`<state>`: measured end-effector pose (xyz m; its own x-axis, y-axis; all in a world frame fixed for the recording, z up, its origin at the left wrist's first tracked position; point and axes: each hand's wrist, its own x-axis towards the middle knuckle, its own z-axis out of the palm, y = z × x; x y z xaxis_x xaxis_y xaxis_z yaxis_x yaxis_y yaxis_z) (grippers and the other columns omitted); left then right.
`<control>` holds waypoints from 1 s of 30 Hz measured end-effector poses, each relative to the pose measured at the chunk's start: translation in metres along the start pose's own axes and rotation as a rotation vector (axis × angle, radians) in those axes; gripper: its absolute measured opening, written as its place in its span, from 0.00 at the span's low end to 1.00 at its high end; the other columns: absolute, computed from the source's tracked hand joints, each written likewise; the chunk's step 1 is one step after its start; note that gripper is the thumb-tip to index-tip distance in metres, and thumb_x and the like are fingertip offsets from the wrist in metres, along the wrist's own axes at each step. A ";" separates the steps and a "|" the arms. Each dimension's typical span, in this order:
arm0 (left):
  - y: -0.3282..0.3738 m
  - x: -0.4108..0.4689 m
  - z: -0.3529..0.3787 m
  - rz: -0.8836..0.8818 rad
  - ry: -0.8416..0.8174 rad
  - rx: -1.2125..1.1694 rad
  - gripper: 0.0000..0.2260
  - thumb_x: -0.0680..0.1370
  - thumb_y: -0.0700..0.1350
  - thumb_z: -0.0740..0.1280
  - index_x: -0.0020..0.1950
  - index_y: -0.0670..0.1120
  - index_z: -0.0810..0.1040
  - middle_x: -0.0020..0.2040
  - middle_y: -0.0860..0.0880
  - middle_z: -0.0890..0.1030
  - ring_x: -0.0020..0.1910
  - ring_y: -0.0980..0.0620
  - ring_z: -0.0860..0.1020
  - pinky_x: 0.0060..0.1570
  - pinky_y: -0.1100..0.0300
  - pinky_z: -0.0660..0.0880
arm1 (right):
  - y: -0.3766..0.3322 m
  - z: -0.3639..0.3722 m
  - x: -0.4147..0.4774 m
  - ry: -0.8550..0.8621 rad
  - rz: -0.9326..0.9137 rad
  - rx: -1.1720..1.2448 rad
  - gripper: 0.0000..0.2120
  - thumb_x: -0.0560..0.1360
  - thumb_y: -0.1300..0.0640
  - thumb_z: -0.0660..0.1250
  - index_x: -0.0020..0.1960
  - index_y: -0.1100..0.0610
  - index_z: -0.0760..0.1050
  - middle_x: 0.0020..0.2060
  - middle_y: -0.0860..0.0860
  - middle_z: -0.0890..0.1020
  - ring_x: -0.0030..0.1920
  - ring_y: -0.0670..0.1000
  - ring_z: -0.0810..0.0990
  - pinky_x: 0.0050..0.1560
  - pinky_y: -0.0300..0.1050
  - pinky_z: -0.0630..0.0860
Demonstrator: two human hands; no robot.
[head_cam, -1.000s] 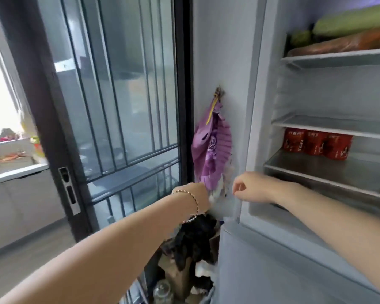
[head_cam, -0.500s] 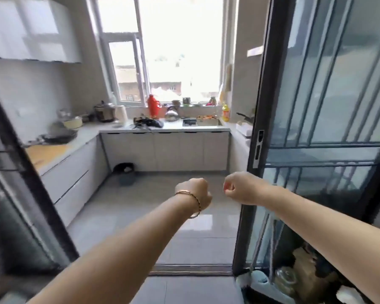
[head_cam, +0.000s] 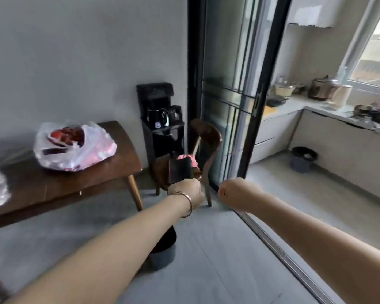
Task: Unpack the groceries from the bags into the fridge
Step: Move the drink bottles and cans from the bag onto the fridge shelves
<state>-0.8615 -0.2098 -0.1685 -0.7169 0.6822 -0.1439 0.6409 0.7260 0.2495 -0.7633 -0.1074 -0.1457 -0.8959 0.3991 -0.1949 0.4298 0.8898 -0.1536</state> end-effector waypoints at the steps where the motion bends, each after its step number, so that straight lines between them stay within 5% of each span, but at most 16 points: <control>1: -0.034 0.003 -0.006 -0.046 0.014 -0.003 0.13 0.77 0.44 0.55 0.56 0.46 0.77 0.57 0.45 0.79 0.56 0.43 0.77 0.47 0.57 0.68 | -0.028 0.004 0.021 -0.019 -0.032 0.024 0.10 0.78 0.56 0.56 0.43 0.53 0.73 0.43 0.52 0.77 0.54 0.56 0.78 0.48 0.42 0.71; 6: -0.191 0.014 -0.038 -0.229 0.033 0.006 0.13 0.78 0.45 0.55 0.55 0.47 0.77 0.59 0.44 0.78 0.54 0.43 0.78 0.50 0.55 0.72 | -0.159 0.027 0.113 -0.079 -0.153 0.073 0.12 0.78 0.56 0.57 0.55 0.57 0.77 0.44 0.54 0.75 0.55 0.57 0.78 0.52 0.42 0.73; 10: -0.286 0.025 -0.066 -0.315 0.050 -0.030 0.11 0.78 0.45 0.57 0.53 0.48 0.78 0.54 0.47 0.80 0.54 0.44 0.78 0.51 0.55 0.73 | -0.248 0.035 0.176 -0.099 -0.198 0.070 0.11 0.77 0.57 0.56 0.52 0.56 0.77 0.53 0.53 0.80 0.54 0.58 0.78 0.52 0.47 0.75; 15: -0.379 0.063 -0.087 -0.377 0.056 -0.077 0.11 0.77 0.44 0.57 0.52 0.48 0.78 0.53 0.47 0.80 0.52 0.45 0.77 0.46 0.57 0.70 | -0.319 0.047 0.266 -0.144 -0.282 0.049 0.09 0.76 0.55 0.57 0.41 0.50 0.74 0.43 0.49 0.77 0.45 0.54 0.77 0.46 0.46 0.75; 18: -0.426 0.098 -0.094 -0.433 0.053 -0.114 0.11 0.78 0.45 0.57 0.51 0.48 0.78 0.51 0.49 0.80 0.50 0.46 0.78 0.45 0.58 0.71 | -0.351 0.050 0.324 -0.170 -0.349 0.029 0.12 0.77 0.55 0.57 0.52 0.56 0.78 0.43 0.50 0.76 0.45 0.52 0.76 0.50 0.48 0.76; 22: -0.484 0.158 -0.106 -0.507 0.070 -0.132 0.11 0.79 0.43 0.55 0.39 0.47 0.73 0.38 0.49 0.77 0.42 0.44 0.75 0.42 0.58 0.70 | -0.388 0.053 0.410 -0.194 -0.412 0.018 0.13 0.78 0.55 0.56 0.54 0.57 0.77 0.44 0.52 0.77 0.44 0.51 0.74 0.52 0.48 0.75; 26: -0.538 0.214 -0.122 -0.563 0.116 -0.181 0.11 0.80 0.44 0.54 0.48 0.44 0.75 0.43 0.45 0.77 0.40 0.47 0.73 0.41 0.58 0.70 | -0.430 0.051 0.496 -0.229 -0.449 0.047 0.13 0.78 0.54 0.56 0.55 0.57 0.77 0.43 0.49 0.75 0.44 0.50 0.72 0.48 0.45 0.73; 30: -0.597 0.264 -0.136 -0.543 0.171 -0.200 0.12 0.80 0.46 0.55 0.53 0.45 0.76 0.49 0.46 0.79 0.49 0.45 0.77 0.48 0.56 0.72 | -0.478 0.051 0.567 -0.233 -0.467 0.080 0.12 0.79 0.55 0.56 0.56 0.57 0.76 0.44 0.50 0.74 0.45 0.49 0.72 0.48 0.45 0.72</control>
<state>-1.4704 -0.4747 -0.2249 -0.9716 0.1831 -0.1497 0.1187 0.9249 0.3611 -1.4714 -0.3177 -0.2325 -0.9493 -0.1037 -0.2969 0.0063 0.9377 -0.3474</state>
